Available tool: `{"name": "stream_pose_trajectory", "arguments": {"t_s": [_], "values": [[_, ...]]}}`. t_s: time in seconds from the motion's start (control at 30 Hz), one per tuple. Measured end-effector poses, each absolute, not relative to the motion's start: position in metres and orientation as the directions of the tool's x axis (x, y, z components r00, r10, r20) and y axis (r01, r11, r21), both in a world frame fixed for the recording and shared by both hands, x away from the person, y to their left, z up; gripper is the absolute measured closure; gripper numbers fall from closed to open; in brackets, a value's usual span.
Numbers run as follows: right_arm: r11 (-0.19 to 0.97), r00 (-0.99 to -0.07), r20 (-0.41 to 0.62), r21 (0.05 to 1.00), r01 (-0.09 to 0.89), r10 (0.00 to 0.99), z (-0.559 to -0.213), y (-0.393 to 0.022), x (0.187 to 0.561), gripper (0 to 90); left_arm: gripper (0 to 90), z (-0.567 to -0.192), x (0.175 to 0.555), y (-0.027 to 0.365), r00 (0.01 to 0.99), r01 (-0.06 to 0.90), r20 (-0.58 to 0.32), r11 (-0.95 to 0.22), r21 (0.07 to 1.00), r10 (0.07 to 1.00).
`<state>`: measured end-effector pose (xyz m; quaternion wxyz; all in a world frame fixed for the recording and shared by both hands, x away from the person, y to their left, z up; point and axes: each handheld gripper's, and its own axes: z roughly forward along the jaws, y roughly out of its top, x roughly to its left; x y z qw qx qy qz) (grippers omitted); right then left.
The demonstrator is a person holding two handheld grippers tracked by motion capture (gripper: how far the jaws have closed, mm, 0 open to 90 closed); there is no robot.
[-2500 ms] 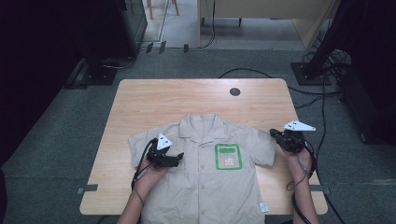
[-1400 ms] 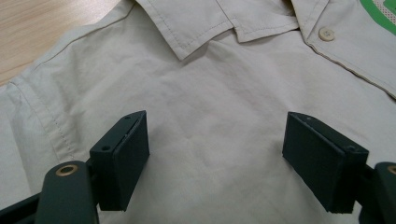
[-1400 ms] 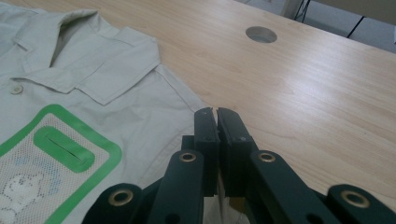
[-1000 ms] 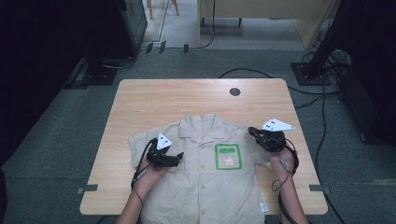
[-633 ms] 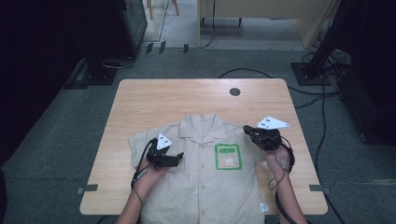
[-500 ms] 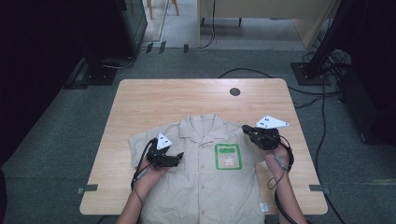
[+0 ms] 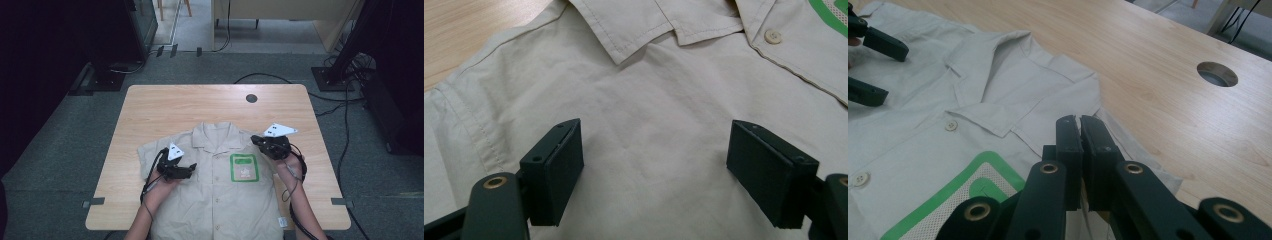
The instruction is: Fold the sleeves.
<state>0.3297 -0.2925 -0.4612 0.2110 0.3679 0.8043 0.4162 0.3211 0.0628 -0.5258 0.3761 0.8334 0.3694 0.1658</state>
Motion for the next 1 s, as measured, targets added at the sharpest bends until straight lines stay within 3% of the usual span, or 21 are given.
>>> {"name": "stream_pose_trajectory", "arguments": {"t_s": [1.0], "values": [[0.416, -0.683, 0.009, 0.787, 0.455, 0.730, -0.481, -0.266, 0.343, 86.8, 22.6, -0.526, 0.321, 0.063, 0.673, 0.491, -0.002, -0.444, 0.749, 0.740]]}}
